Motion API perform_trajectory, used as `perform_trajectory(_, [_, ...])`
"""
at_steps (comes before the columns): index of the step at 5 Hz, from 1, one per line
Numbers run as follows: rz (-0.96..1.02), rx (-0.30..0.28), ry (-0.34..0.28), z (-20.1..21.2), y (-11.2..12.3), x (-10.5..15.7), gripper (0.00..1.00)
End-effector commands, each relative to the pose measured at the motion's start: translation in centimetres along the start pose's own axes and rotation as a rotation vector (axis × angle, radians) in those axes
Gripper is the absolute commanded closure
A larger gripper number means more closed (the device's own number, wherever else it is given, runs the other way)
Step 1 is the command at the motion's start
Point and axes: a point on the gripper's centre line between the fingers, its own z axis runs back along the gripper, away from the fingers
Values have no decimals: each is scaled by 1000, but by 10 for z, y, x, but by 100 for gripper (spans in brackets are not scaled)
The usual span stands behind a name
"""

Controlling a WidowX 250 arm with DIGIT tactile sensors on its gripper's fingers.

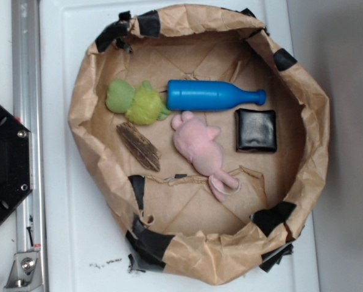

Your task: Grab the blue bottle.

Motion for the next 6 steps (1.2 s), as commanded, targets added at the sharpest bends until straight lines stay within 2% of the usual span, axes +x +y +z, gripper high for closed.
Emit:
perform_trajectory(1, [0,0,0,0,0,0,0])
perform_trajectory(2, [250,-13,-61,-43,25,41,0])
perform_trajectory(3, [504,-77,-139,-64,31,79,0])
perform_trajectory(4, [559,-46,-238,-78,46,104,0])
perform_trajectory(5, [500,-19,-253,-129,64,123,0])
perform_trajectory(6, [432,17,-192,-177,72,125,0])
